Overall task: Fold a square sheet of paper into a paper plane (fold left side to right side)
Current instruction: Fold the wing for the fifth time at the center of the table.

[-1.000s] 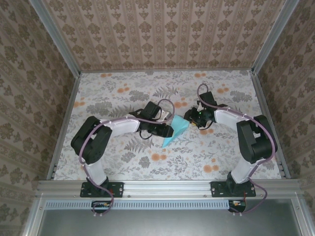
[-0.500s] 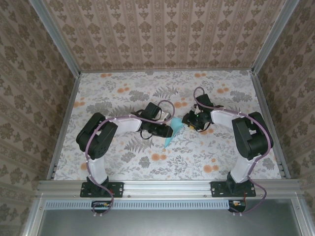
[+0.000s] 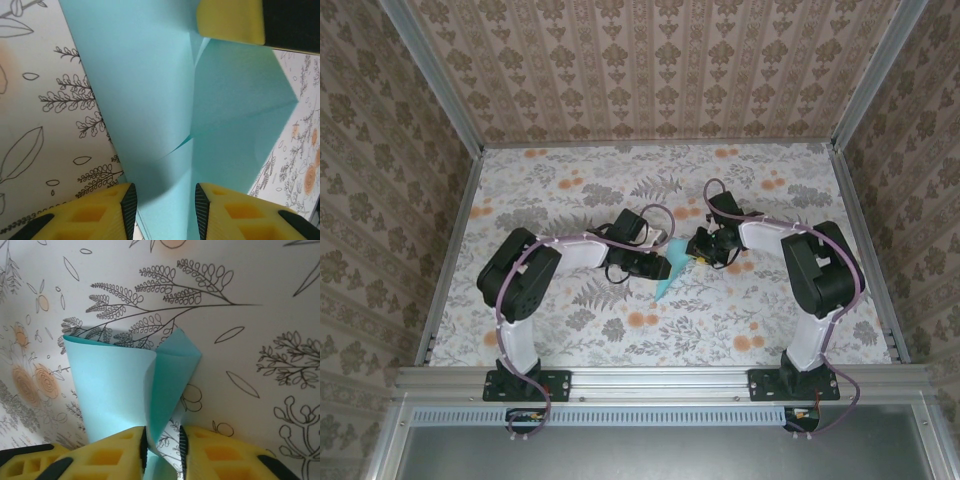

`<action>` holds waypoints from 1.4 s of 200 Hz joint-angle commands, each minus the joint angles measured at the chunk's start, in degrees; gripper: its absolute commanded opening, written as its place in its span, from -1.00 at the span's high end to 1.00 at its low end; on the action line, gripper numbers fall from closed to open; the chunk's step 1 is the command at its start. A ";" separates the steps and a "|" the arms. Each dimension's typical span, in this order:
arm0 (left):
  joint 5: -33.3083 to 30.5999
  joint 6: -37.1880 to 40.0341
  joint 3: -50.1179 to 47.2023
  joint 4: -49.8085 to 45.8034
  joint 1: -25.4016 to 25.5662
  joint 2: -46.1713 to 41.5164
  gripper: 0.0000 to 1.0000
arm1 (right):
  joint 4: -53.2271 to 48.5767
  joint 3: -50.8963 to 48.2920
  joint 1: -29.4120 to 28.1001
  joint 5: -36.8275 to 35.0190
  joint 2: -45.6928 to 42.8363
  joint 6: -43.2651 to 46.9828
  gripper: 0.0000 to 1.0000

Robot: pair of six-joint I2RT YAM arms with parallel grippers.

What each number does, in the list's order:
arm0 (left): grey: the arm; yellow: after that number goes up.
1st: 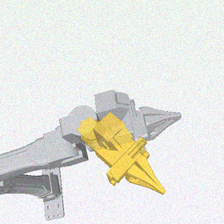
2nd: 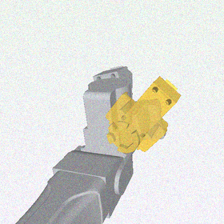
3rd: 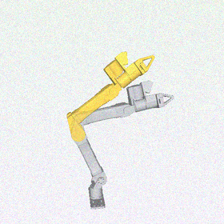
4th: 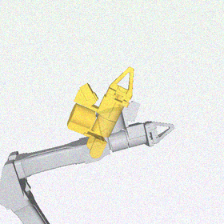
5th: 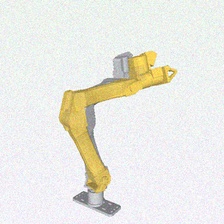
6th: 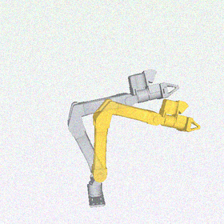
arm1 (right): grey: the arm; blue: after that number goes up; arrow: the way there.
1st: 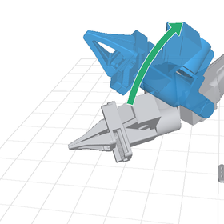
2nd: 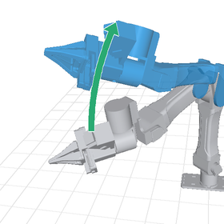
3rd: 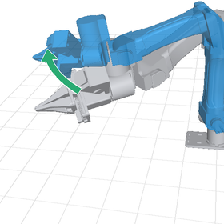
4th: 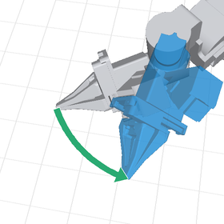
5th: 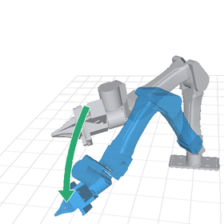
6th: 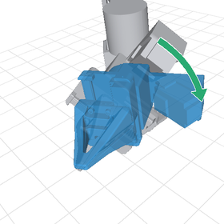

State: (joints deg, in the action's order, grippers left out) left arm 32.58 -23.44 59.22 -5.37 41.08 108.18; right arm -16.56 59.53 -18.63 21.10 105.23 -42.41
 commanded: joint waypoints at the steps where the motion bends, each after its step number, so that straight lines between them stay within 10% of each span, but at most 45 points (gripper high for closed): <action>1: 0.54 -0.71 -0.62 -0.17 -0.43 1.92 0.22 | -2.91 2.46 -0.01 -1.62 1.29 -0.43 0.59; 215: 0.37 -0.43 -0.43 -1.20 -0.67 3.20 0.23 | -12.40 8.46 1.90 -5.81 3.06 4.97 0.85; 280: 0.02 2.99 -3.76 -0.44 -0.03 -10.05 0.15 | -12.10 8.62 1.89 -5.02 3.88 4.97 0.88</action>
State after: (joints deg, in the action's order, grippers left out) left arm 33.28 -23.33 56.55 -4.73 40.47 105.30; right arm -26.26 66.72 -17.02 16.64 108.14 -37.89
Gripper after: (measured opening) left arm 0.410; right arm 0.061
